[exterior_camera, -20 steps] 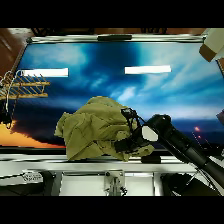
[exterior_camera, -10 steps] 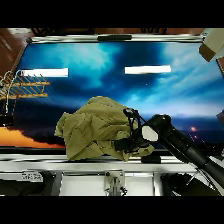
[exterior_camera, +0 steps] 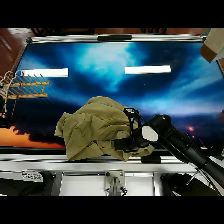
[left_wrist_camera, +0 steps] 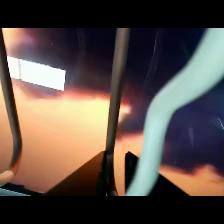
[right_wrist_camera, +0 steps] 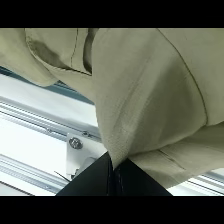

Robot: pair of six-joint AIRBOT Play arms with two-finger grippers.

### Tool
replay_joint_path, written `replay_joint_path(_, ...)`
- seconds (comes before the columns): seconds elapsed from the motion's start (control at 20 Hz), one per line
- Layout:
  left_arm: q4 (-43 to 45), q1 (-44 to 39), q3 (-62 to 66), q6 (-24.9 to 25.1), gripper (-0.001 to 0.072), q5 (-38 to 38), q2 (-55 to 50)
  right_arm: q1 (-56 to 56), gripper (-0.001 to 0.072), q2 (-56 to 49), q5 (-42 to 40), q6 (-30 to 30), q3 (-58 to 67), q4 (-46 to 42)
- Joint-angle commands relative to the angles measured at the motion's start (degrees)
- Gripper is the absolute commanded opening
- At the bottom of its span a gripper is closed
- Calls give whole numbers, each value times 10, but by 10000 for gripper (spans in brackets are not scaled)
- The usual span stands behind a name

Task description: Fold the shirts.

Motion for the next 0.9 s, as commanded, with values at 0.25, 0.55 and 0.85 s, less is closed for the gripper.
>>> replay_joint_path(0.25,-1,-14,0,-2,41,-33,7,0,54,0,-17,0,0,0)
replay_joint_path(0.55,-1,-41,0,-83,36,-30,65,0,54,0,28,-7,17,2)
replay_joint_path(0.85,-1,-51,2,-123,36,-14,170,0,54,25,60,-22,81,-73)
